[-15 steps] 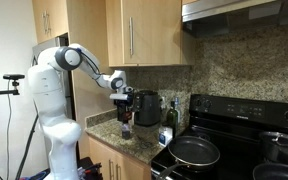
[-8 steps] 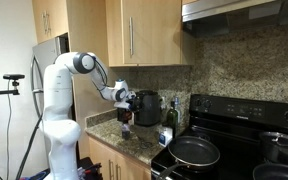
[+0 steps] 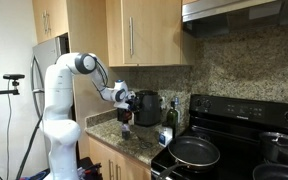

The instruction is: Open the airfryer, place the bottle of black pepper inside the open upper cabinet, close the open upper cabinet

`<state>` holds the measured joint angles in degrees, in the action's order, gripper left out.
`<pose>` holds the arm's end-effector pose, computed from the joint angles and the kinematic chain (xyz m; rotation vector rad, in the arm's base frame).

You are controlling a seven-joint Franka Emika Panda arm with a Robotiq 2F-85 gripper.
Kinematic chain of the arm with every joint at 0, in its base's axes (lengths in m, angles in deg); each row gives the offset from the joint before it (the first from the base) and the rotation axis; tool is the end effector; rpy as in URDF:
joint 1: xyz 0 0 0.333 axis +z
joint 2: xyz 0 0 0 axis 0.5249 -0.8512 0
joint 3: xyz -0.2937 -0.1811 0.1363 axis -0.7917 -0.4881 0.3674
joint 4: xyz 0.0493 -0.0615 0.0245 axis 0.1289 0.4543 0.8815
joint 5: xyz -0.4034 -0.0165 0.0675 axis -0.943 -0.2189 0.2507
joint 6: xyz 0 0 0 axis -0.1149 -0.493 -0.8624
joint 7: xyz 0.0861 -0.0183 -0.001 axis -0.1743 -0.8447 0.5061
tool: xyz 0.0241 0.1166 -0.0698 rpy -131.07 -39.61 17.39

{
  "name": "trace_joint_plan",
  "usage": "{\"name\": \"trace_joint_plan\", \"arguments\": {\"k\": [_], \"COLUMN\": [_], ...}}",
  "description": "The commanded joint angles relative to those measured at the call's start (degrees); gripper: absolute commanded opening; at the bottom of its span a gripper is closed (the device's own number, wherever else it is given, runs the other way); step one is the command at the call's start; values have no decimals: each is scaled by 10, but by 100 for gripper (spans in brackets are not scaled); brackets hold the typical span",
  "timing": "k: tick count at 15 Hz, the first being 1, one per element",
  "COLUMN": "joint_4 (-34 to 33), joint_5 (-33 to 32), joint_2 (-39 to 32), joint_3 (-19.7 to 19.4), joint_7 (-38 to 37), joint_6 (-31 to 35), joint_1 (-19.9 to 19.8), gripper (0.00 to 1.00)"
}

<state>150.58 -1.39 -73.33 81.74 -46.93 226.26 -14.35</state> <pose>0.5259 0.2732 0.3826 -2.8362 -0.7014 -0.7089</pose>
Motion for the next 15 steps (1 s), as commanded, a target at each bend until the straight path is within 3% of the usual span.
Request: {"name": "trace_joint_plan", "arguments": {"k": [1, 2, 6, 9, 10, 15], "joint_4": [6, 13, 14, 11, 9, 9], "joint_5": [-16, -47, -139, -164, -146, -150], "joint_2": [-14, -16, -21, -29, -21, -22], "joint_3": [7, -18, -57, -64, -52, -55], "joint_7": [-37, -68, -173, -221, -194, -210], "joint_6": [76, 101, 100, 106, 89, 89], "joint_1": [-11, 8, 27, 33, 22, 27], "gripper": [100, 100, 100, 100, 100, 100]}}
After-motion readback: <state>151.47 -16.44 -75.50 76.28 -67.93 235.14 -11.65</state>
